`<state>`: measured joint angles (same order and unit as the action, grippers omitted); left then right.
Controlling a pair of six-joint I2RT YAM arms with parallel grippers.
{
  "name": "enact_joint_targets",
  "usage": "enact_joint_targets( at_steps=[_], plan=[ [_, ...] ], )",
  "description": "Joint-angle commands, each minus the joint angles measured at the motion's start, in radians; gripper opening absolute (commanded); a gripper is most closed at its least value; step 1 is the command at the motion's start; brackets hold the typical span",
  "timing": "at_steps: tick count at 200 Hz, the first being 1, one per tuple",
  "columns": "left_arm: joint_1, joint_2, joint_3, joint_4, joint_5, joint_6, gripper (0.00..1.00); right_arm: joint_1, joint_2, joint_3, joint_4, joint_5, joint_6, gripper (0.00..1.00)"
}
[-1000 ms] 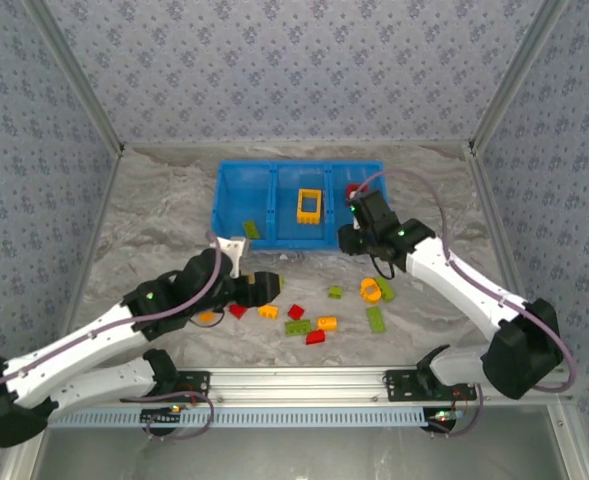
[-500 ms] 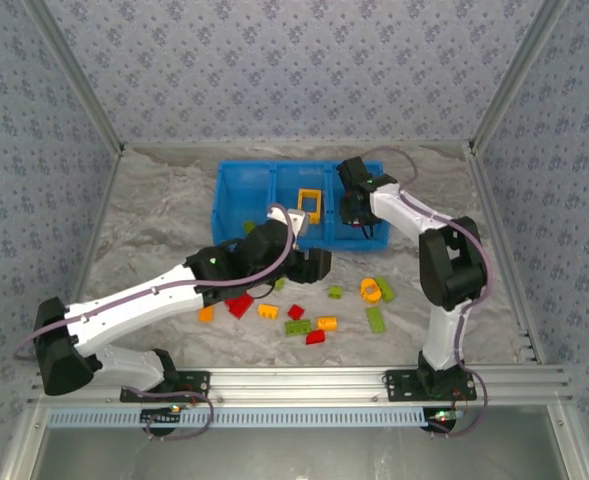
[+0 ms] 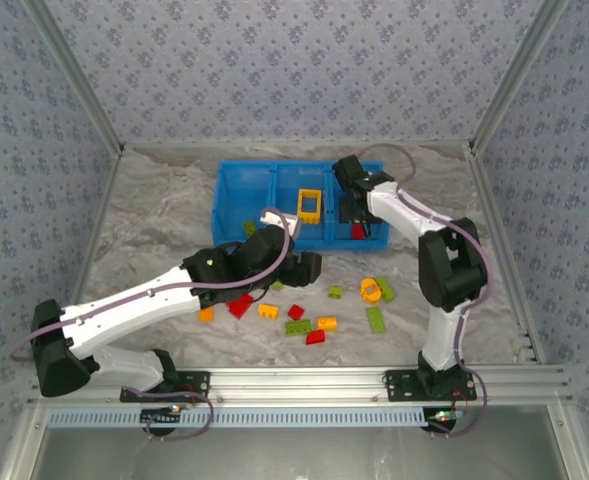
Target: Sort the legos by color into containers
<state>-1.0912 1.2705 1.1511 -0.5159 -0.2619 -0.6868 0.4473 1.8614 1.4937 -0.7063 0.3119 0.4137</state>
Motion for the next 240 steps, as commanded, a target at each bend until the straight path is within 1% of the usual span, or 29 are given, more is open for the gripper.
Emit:
enact_joint_targets(
  at_steps=[1,11,22,26,30,32,38,44,51,52,56,59,60,61,73,81,95,122,149,160,169,181,192,223,240],
  plan=[
    [0.073,-0.007,-0.028,-0.147,0.009,-0.059,0.78,0.081,-0.26,-0.063,0.02,0.086,-0.004,0.57],
    [0.114,0.0,-0.062,-0.144,0.056,-0.067,0.77,0.139,-0.38,-0.14,0.054,0.105,-0.006,0.56],
    [0.148,0.015,-0.095,-0.13,0.101,-0.066,0.76,0.238,-0.52,-0.255,0.099,0.118,-0.016,0.55],
    [0.159,0.022,-0.102,-0.125,0.114,-0.062,0.75,0.264,-0.559,-0.285,0.126,0.116,-0.02,0.56],
    [0.169,0.033,-0.107,-0.123,0.126,-0.058,0.75,0.311,-0.616,-0.357,0.163,0.104,-0.028,0.56],
    [0.172,0.039,-0.108,-0.123,0.13,-0.054,0.75,0.316,-0.627,-0.366,0.169,0.101,-0.029,0.56],
    [0.181,0.059,-0.111,-0.123,0.138,-0.046,0.74,0.39,-0.725,-0.453,0.203,0.086,-0.029,0.56],
    [0.187,0.08,-0.111,-0.122,0.142,-0.034,0.74,0.437,-0.784,-0.505,0.222,0.08,-0.024,0.56],
    [0.191,0.106,-0.108,-0.126,0.144,-0.02,0.74,0.519,-0.856,-0.575,0.253,0.057,-0.024,0.56],
    [0.192,0.111,-0.107,-0.127,0.144,-0.018,0.74,0.543,-0.88,-0.595,0.263,0.049,-0.026,0.56],
    [0.192,0.128,-0.104,-0.128,0.142,-0.01,0.74,0.576,-0.908,-0.621,0.271,0.046,-0.028,0.56],
    [0.194,0.141,-0.103,-0.131,0.139,-0.004,0.74,0.62,-0.939,-0.646,0.282,0.052,-0.028,0.56],
    [0.194,0.145,-0.102,-0.132,0.138,-0.002,0.74,0.65,-0.959,-0.662,0.289,0.056,-0.029,0.56],
    [0.194,0.148,-0.102,-0.133,0.137,0.0,0.74,0.65,-0.959,-0.662,0.289,0.056,-0.029,0.56],
    [0.197,0.197,-0.092,-0.14,0.132,0.023,0.74,0.816,-1.055,-0.745,0.331,0.105,-0.038,0.58],
    [0.198,0.23,-0.087,-0.136,0.132,0.039,0.74,0.902,-1.094,-0.79,0.339,0.151,-0.023,0.59],
    [0.2,0.288,-0.077,-0.126,0.136,0.06,0.73,0.986,-1.118,-0.831,0.325,0.181,0.022,0.6],
    [0.204,0.387,-0.046,-0.117,0.115,0.081,0.7,1.055,-1.079,-0.837,0.31,0.218,0.083,0.6],
    [0.211,0.446,-0.03,-0.076,0.113,0.104,0.66,1.066,-1.021,-0.82,0.336,0.216,0.092,0.6],
    [0.211,0.473,-0.024,-0.058,0.12,0.115,0.63,1.066,-1.004,-0.817,0.339,0.219,0.098,0.59],
    [0.211,0.494,-0.018,-0.047,0.125,0.121,0.57,1.065,-0.994,-0.815,0.344,0.218,0.099,0.59],
    [0.212,0.518,-0.008,-0.042,0.124,0.126,0.51,1.066,-0.991,-0.812,0.343,0.222,0.105,0.59],
    [0.212,0.534,-0.002,-0.035,0.117,0.131,0.48,1.066,-0.992,-0.812,0.339,0.225,0.108,0.58],
    [0.212,0.543,-0.007,-0.013,0.079,0.141,0.39,1.061,-0.995,-0.809,0.325,0.229,0.114,0.58],
    [0.21,0.536,-0.009,-0.014,0.065,0.142,0.32,1.053,-0.993,-0.804,0.318,0.231,0.117,0.58]
  ],
)
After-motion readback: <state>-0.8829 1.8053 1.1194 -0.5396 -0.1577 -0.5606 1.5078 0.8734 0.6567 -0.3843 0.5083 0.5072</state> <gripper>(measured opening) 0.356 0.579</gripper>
